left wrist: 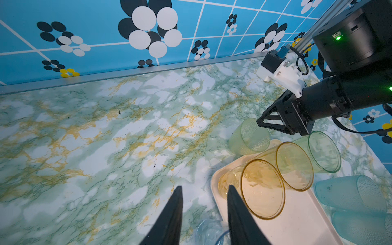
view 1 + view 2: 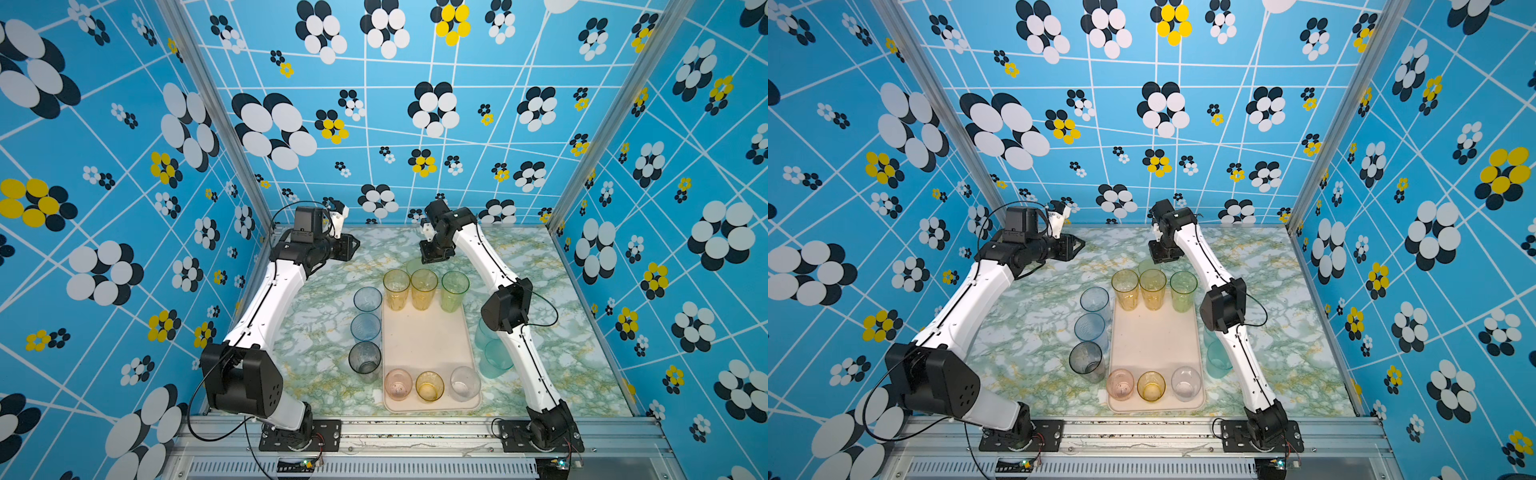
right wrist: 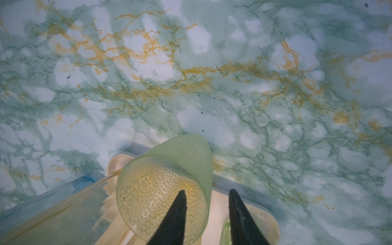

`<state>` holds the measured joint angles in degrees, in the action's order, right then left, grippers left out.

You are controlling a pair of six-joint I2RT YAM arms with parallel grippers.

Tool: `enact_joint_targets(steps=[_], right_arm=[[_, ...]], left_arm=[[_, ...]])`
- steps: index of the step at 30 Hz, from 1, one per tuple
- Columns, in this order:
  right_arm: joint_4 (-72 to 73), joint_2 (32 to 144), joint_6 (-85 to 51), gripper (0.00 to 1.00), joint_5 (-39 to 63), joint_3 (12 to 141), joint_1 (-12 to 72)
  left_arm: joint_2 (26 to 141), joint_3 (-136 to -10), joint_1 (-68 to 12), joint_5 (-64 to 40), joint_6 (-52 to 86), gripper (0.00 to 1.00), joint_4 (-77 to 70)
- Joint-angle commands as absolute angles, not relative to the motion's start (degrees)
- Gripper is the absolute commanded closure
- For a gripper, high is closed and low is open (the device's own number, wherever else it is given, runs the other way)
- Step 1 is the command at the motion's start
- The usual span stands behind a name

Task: Place the glasses into the tray
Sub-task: Pick up the glass from the top-center of the table.

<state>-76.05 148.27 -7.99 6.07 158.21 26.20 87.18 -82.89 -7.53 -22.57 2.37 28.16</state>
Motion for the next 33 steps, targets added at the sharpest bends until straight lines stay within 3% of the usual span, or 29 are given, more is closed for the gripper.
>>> enact_joint_targets(steps=[1,18,33], right_arm=[[-76.7,149.9,-8.2,0.64,4.5,159.7,26.6],[-77.3,151.7,-8.1,0.68,3.0,161.2,27.2],[-77.4,151.5,-7.8,0.83,0.0,161.6,27.8]], left_arm=[[85.3,-81.8,-6.9,-23.7,2.2,0.63,27.2],[85.1,-80.2,-5.5,-24.7,2.2,0.63,26.2],[84.7,-79.3,-5.0,-24.7,1.9,0.63,26.2]])
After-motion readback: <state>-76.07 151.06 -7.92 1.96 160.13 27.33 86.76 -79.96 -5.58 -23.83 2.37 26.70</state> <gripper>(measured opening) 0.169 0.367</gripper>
